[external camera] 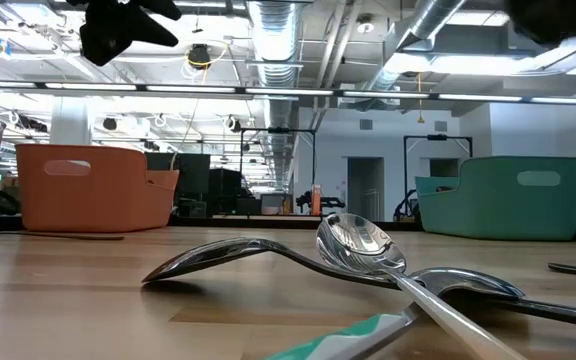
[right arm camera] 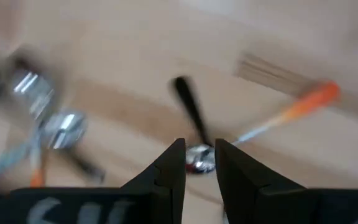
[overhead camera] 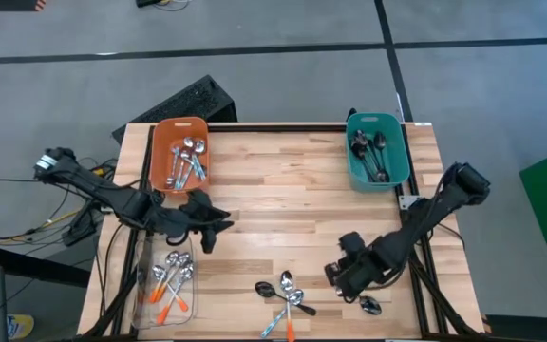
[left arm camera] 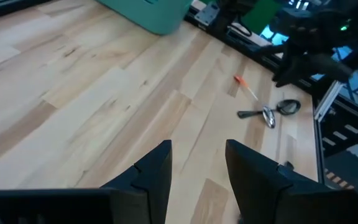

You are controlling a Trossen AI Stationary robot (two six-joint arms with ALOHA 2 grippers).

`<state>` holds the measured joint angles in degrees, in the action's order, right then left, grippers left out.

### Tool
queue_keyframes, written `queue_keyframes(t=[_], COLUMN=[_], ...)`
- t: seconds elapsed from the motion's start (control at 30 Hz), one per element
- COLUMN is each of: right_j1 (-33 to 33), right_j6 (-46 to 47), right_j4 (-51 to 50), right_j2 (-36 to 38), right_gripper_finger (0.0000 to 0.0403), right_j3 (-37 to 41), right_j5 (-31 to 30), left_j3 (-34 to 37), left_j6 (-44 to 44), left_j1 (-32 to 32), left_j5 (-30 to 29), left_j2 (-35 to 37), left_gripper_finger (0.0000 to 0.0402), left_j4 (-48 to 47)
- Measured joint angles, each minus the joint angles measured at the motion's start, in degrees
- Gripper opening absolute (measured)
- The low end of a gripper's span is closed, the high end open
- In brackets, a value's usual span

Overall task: Sort silverware by color (type)
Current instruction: Put the orange spoon into the transparent bin

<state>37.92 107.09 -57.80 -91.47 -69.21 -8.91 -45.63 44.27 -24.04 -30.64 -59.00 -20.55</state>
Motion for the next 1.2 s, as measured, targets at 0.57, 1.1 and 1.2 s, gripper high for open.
queue_keyframes(t=[0.57, 1.1, 1.2], right_j1=[-1.15, -1.45, -1.03], right_j6=[20.49, 23.44, 25.37], right_j4=[1.35, 0.20, -1.84], right_j2=[-15.74, -18.23, -18.31], right_gripper_finger=[0.0109, 0.0095, 0.0105], right_j3=[-0.06, -1.50, -2.10], right_j5=[12.50, 12.01, 11.38], left_j3=[-0.02, -0.02, -0.02], left_j6=[2.11, 3.29, 3.30], left_j1=[-2.44, -6.22, -6.44], left_j5=[-1.29, -1.46, -1.81], left_j2=[-2.10, -2.10, -2.10], left_gripper_finger=[0.0137, 0.0137, 0.0137], left_j4=[2.11, 2.03, 1.99])
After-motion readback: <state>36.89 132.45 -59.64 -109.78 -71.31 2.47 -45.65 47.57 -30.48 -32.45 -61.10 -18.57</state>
